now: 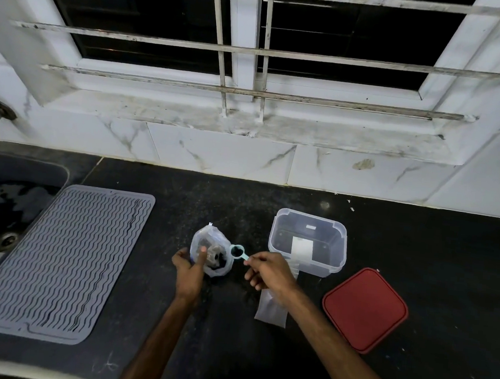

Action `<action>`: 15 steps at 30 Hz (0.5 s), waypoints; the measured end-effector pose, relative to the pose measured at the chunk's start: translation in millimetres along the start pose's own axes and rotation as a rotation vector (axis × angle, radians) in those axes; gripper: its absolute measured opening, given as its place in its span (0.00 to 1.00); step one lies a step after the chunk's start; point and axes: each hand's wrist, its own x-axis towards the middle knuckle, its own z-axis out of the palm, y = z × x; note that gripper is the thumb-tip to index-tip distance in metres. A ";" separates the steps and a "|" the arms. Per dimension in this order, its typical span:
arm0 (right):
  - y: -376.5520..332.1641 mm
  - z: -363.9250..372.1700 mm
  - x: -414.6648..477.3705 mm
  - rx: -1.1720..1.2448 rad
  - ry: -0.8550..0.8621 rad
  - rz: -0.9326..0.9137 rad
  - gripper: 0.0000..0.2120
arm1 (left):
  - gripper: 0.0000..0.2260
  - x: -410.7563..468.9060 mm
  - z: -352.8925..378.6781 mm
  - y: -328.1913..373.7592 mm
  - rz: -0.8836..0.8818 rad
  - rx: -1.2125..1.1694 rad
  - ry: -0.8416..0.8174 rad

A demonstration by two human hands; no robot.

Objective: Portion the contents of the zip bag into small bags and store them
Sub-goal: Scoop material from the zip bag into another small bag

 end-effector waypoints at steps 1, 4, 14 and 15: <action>-0.1 -6.6 -3.8 0.002 0.010 -0.015 0.07 | 0.27 -8.7 -0.5 5.8 0.036 0.030 0.072; 3.2 -26.2 -15.5 -0.013 0.041 -0.050 0.07 | 0.21 -40.5 -2.6 21.2 0.287 0.102 0.296; 26.8 -78.1 -41.3 -0.001 0.148 -0.119 0.07 | 0.21 -81.3 52.7 4.3 0.598 0.913 -0.517; 29.7 -80.0 -42.9 -0.007 0.152 -0.121 0.07 | 0.22 -81.3 56.7 2.7 0.592 0.952 -0.538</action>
